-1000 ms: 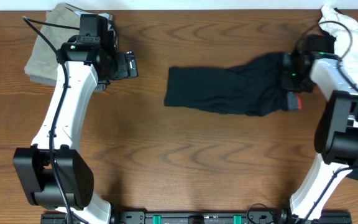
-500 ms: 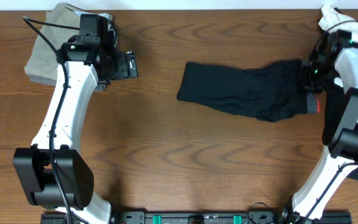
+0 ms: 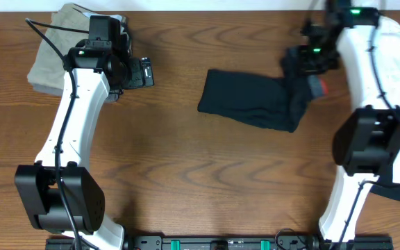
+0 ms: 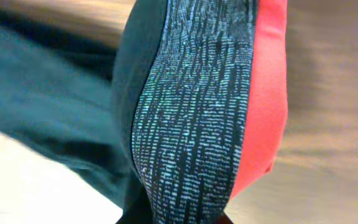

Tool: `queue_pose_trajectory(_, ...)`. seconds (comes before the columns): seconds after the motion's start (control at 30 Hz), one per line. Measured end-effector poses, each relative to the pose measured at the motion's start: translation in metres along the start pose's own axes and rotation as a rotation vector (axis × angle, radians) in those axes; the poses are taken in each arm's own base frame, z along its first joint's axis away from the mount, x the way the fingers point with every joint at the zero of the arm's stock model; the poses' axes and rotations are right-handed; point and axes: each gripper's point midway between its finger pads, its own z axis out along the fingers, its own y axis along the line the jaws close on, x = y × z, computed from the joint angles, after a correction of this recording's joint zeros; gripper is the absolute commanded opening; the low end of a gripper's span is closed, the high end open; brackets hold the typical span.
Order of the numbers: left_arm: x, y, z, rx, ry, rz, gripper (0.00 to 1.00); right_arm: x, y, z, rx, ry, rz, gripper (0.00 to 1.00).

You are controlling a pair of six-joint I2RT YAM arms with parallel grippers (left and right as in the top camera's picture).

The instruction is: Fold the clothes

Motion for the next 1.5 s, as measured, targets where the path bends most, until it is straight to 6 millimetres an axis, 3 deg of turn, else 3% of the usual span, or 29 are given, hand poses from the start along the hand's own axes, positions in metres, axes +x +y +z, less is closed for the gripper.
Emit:
queue_pose_trajectory(0.2, 0.001, 0.0, 0.003, -0.002, 0.008, -0.001, 0.98, -0.022, 0.074, 0.01, -0.025, -0.079, -0.134, 0.01)
queue_pose_trajectory(0.37, 0.003, 0.001, 0.009, -0.005, 0.023, -0.002, 0.98, -0.034, 0.123, 0.014, -0.053, -0.149, -0.195, 0.01)
queue_pose_trajectory(0.6, 0.004, 0.001, 0.011, -0.005, 0.025, -0.002, 0.98, -0.046, 0.178, 0.015, -0.086, -0.239, -0.258, 0.01)
queue_pose_trajectory(0.77, 0.003, 0.001, 0.011, -0.005, 0.025, -0.002, 0.98, -0.043, 0.209, 0.022, -0.109, -0.252, -0.298, 0.03)
queue_pose_trajectory(0.87, 0.003, 0.001, 0.011, -0.004, 0.022, -0.002, 0.98, -0.037, 0.222, 0.034, -0.122, -0.228, -0.314, 0.15)
queue_pose_trajectory(1.1, -0.008, 0.001, 0.011, 0.002, -0.021, -0.003, 0.98, -0.009, 0.264, 0.06, -0.208, -0.14, -0.392, 0.31)
queue_pose_trajectory(1.23, -0.014, 0.01, 0.01, -0.004, -0.039, -0.022, 0.98, 0.012, 0.291, 0.061, -0.248, -0.106, -0.473, 0.59)
queue_pose_trajectory(1.4, -0.017, 0.026, 0.009, -0.019, -0.046, -0.056, 0.98, 0.028, 0.318, 0.06, -0.299, -0.093, -0.549, 0.72)
queue_pose_trajectory(1.5, -0.018, 0.032, 0.008, -0.025, -0.048, -0.069, 0.98, 0.031, 0.325, 0.057, -0.35, -0.092, -0.574, 0.75)
